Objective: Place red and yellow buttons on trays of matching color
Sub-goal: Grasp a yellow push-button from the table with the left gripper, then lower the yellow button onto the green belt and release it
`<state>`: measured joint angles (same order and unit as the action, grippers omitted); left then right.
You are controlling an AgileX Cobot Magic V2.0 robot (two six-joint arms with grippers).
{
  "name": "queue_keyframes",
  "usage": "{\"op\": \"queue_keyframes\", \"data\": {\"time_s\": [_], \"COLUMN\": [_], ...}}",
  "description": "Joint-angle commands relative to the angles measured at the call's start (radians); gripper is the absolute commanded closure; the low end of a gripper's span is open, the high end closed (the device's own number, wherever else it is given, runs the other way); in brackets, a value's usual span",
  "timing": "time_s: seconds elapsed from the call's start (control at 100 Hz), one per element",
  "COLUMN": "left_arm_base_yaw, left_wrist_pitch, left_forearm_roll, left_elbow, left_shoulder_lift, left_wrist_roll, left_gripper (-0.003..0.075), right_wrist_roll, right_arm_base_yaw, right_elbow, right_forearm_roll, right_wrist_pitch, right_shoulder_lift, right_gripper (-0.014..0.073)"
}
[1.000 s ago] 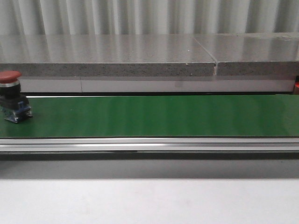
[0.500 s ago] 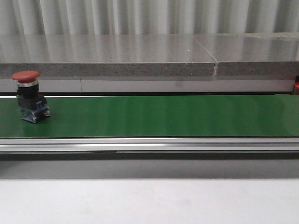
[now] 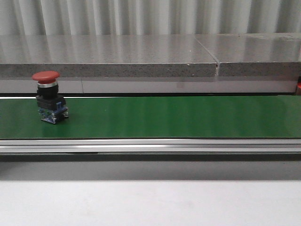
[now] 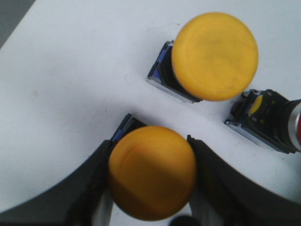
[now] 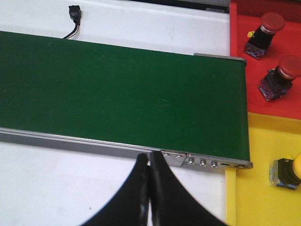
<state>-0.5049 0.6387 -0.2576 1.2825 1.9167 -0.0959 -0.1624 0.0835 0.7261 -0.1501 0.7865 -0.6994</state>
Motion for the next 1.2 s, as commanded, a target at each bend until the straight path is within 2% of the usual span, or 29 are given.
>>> {"op": "queue_keyframes", "data": {"time_s": [0.0,0.21,0.41,0.67,0.97,1.19], "left_arm_base_yaw": [-0.002,0.008,0.047,0.157,0.286,0.375], "left_wrist_pitch": [-0.002,0.022,0.069,0.143,0.133,0.06], "left_forearm_roll": [-0.017,-0.024,-0.024,-0.024,-0.026,-0.026], "left_elbow": [0.03,0.03,0.03,0.01,-0.114,-0.193], "left_shoulder_lift": [-0.062,-0.161,-0.315,-0.465,-0.51,-0.499], "left_wrist_roll": [0.009,0.009,-0.008,-0.054,-0.072,-0.074], "left_gripper": [0.0641,0.0739,0.074,0.0739,0.074,0.074], "right_wrist_roll": [-0.009,-0.009,-0.009,-0.009,-0.009,-0.009], "right_arm_base_yaw": [-0.002,-0.002,-0.002,-0.002,-0.002,-0.002], "right_elbow": [0.024,0.024,0.024,0.024,0.024,0.024], "right_forearm_roll": [0.002,0.002,0.002,0.002,0.002,0.002], "right_wrist_pitch": [-0.054,-0.054,-0.054,-0.054,-0.054,-0.054], "right_shoulder_lift": [0.003,0.003,0.003,0.003,0.003,0.003], "right_gripper": [0.0662,0.0662,0.0662,0.0662,0.0662,0.0662]}}
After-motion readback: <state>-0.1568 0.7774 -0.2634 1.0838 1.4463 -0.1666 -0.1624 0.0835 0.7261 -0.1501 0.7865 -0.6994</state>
